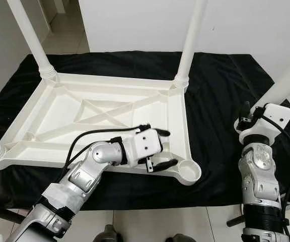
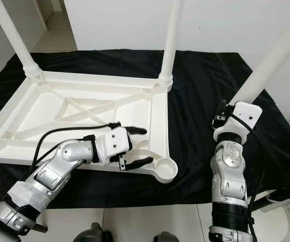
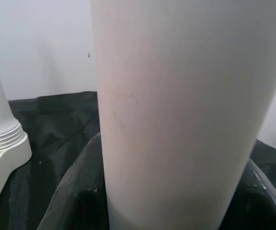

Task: Building children table

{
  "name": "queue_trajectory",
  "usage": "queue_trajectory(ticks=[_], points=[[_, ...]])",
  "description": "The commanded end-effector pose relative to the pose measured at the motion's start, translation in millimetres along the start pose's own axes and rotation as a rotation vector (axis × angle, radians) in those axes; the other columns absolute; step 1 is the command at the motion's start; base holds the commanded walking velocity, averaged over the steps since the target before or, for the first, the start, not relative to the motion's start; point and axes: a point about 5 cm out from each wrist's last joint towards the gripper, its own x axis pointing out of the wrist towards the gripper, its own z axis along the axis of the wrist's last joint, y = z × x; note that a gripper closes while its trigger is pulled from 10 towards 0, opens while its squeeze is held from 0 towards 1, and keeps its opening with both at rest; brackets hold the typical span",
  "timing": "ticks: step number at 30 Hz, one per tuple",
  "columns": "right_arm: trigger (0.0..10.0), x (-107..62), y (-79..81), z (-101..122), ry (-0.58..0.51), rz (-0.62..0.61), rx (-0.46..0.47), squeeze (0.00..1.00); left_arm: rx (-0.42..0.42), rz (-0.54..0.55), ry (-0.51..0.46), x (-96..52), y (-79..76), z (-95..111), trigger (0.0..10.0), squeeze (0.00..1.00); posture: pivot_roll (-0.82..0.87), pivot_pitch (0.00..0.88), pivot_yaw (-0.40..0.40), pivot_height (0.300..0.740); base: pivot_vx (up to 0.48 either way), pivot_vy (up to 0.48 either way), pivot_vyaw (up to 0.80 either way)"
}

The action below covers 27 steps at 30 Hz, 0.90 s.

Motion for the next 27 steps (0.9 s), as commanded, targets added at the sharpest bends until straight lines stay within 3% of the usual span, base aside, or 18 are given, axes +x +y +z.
queue_trajectory(ticks=[1, 2, 4, 8, 18, 27], points=[[10.0, -0.8, -1.4, 2, -0.004, 0.004, -0.006, 0.00, 0.021, 0.010, 0.044, -1.0, -0.6, -6, 10.0, 0.00, -0.01, 0.000, -0.003, 0.740, 0.000, 0.000, 0.00], [10.0, -0.8, -1.4, 2, -0.004, 0.004, -0.006, 0.00, 0.021, 0.010, 0.044, -1.0, -0.6, -6, 10.0, 0.00, -0.01, 0.000, -0.003, 0.740, 0.000, 0.000, 0.00], [10.0, -1.2, -1.8, 3, -0.003, 0.004, -0.008, 0.00, 0.021, 0.038, 0.133, 0.5, 1.7, -15, 10.0, 0.00, -0.01, 0.000, -0.003, 0.740, 0.000, 0.000, 0.00], [10.0, -1.1, -2.0, 4, -0.005, 0.005, -0.009, 0.00, 0.032, 0.049, 0.173, 1.9, 4.0, -19, 10.0, 0.00, -0.01, 0.000, -0.002, 0.740, 0.000, 0.000, 0.00], [10.0, -1.1, -4.9, 5, -0.003, -0.004, -0.013, 0.00, 0.031, 0.064, 0.191, -0.2, 7.8, -23, 10.0, 0.00, -0.01, 0.015, -0.003, 0.740, 0.000, 0.000, 0.00], [10.0, 0.6, -4.1, 7, -0.005, -0.008, -0.019, 0.00, 0.046, 0.163, 0.219, 15.3, 13.1, -22, 10.0, 0.00, -0.02, 0.025, 0.002, 0.740, 0.000, 0.000, 0.00]])
